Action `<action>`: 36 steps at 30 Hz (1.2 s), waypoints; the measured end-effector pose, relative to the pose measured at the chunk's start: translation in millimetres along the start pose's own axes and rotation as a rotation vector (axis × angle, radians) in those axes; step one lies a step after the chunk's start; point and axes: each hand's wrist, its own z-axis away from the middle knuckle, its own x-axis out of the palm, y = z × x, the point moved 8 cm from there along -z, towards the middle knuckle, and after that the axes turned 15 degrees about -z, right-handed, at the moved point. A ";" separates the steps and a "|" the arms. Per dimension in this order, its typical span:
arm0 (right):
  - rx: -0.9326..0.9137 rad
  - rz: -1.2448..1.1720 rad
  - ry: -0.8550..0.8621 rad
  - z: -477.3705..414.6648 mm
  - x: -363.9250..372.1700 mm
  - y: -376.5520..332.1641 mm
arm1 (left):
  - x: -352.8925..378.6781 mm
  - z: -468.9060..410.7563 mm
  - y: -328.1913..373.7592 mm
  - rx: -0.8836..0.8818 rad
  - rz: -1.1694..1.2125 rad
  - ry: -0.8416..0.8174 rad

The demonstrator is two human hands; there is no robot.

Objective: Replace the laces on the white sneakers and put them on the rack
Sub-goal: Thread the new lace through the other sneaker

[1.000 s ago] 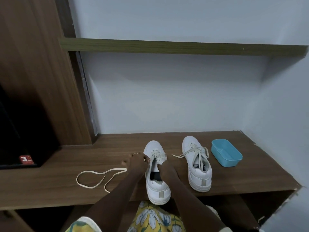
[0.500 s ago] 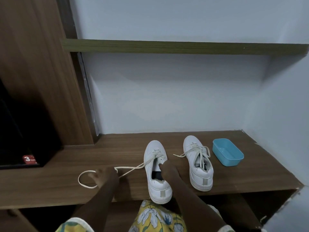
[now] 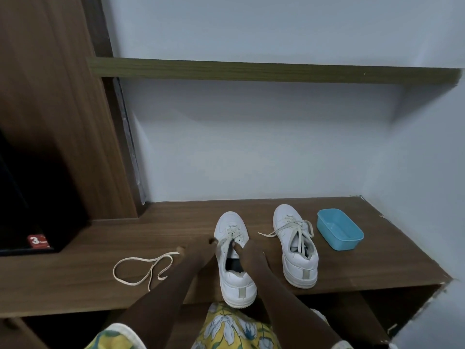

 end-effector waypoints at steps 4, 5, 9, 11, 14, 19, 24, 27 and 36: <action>-0.105 0.082 0.103 0.1 -15.9 -8.6 | -1.0 -11.3 23.9 0.063 0.289 0.096; -0.140 0.131 0.098 0.2 -15.5 -12.5 | -2.4 -11.4 24.9 0.071 0.304 0.104; -0.135 0.184 0.097 -10.7 -12.9 -17.4 | -16.8 -7.2 24.0 0.060 0.151 0.175; -0.100 0.155 0.100 -16.7 -11.7 -18.3 | -25.6 -2.4 23.1 0.040 0.043 0.220; -0.049 0.049 0.127 -20.7 -11.6 -19.0 | -26.8 -2.0 21.1 0.028 -0.029 0.199; -0.056 -0.028 0.182 -22.1 -16.8 -20.8 | -29.5 -2.5 25.8 0.007 -0.216 0.187; -0.055 -0.026 0.197 -20.6 -22.2 -22.1 | -37.6 9.8 39.1 0.098 -0.396 0.272; -0.062 -0.099 0.209 -21.5 -22.9 -23.3 | -38.1 14.2 38.8 0.127 -0.415 0.294; -0.088 -0.287 0.200 -24.9 -22.0 -29.4 | -22.2 4.0 10.5 -0.136 0.015 0.049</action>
